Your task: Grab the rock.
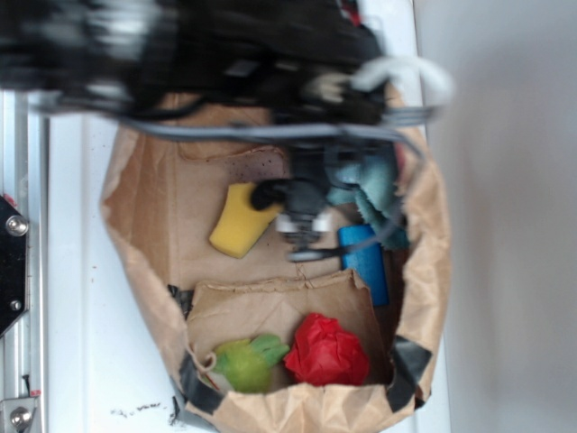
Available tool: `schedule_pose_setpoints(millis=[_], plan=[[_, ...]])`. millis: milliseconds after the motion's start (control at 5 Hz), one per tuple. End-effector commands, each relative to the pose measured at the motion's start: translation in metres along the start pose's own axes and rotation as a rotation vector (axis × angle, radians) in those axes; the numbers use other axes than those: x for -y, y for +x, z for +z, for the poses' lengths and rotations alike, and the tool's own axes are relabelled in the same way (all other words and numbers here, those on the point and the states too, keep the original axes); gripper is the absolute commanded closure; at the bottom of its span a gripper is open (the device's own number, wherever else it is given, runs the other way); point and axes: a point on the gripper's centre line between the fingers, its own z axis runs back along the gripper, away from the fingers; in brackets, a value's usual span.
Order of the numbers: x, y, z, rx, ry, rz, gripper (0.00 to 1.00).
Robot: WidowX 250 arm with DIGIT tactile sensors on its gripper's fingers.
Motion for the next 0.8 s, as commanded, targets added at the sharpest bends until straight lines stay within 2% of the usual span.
schedule_pose_setpoints(millis=[0, 200, 600], plan=[[-0.014, -0.01, 0.02, 0.07, 0.017, -0.165, 0.0], [-0.019, 0.001, 0.013, 0.134, 0.059, -0.2, 0.0], [-0.025, 0.016, -0.006, 0.193, 0.148, -0.213, 0.0]])
